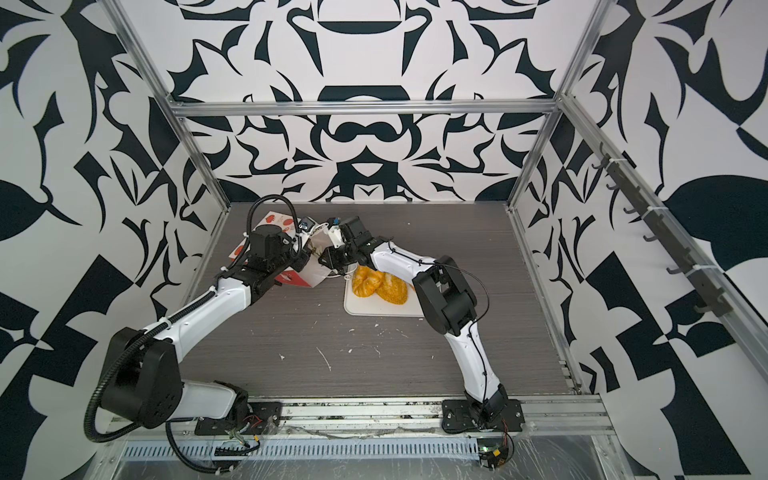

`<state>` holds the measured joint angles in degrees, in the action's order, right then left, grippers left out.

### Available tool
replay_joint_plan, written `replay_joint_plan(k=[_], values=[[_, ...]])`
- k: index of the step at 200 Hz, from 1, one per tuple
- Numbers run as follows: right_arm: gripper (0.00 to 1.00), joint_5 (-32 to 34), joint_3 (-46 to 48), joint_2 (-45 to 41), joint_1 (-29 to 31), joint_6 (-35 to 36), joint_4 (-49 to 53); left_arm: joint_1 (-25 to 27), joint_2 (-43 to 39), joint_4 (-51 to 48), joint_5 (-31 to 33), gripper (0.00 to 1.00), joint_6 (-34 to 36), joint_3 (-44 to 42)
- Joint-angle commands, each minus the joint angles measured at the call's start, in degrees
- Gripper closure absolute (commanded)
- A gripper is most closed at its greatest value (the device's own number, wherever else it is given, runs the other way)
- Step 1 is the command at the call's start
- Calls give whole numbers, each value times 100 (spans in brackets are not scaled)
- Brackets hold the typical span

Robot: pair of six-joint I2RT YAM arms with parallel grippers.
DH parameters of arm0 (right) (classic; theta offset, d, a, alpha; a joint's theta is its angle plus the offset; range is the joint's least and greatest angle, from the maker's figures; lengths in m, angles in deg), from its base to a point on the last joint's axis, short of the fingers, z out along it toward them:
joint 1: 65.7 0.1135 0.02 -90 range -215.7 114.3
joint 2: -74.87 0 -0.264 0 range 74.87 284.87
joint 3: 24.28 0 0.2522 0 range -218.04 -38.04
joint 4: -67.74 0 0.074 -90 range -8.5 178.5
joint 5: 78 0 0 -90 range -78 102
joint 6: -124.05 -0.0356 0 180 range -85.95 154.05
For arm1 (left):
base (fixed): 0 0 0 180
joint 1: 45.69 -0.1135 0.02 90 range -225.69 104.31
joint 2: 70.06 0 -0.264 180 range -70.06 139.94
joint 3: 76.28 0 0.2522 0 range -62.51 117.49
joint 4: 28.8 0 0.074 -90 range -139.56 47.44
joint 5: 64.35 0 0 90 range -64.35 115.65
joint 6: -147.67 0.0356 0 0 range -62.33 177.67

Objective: Take the fake bread out of the paper bag
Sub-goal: 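Move the right tongs to the mouth of the bag held by the left gripper, then push the right tongs down into the bag toward the yellow bread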

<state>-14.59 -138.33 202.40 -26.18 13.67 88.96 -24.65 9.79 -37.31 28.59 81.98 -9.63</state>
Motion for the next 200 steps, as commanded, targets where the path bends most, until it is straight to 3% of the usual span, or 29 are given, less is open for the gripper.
replay_joint_plan(k=[1, 30, 99, 144, 200], values=[[77, 329, -552, -164, 29, 231, 11, 28, -125, -76, -71, 91, 66, -11], [72, 1220, -582, -179, 29, 210, 119, 29, -86, -245, -102, 91, 129, 53], [68, 2173, 199, -547, 154, -248, -647, 31, 76, -484, 119, 91, 435, 209], [65, 3338, 599, -862, 492, -287, -936, 32, 370, -479, 450, 91, 653, 404], [65, 3273, 590, -806, 538, -550, -948, -20, 681, -343, 545, 91, 749, 587]])
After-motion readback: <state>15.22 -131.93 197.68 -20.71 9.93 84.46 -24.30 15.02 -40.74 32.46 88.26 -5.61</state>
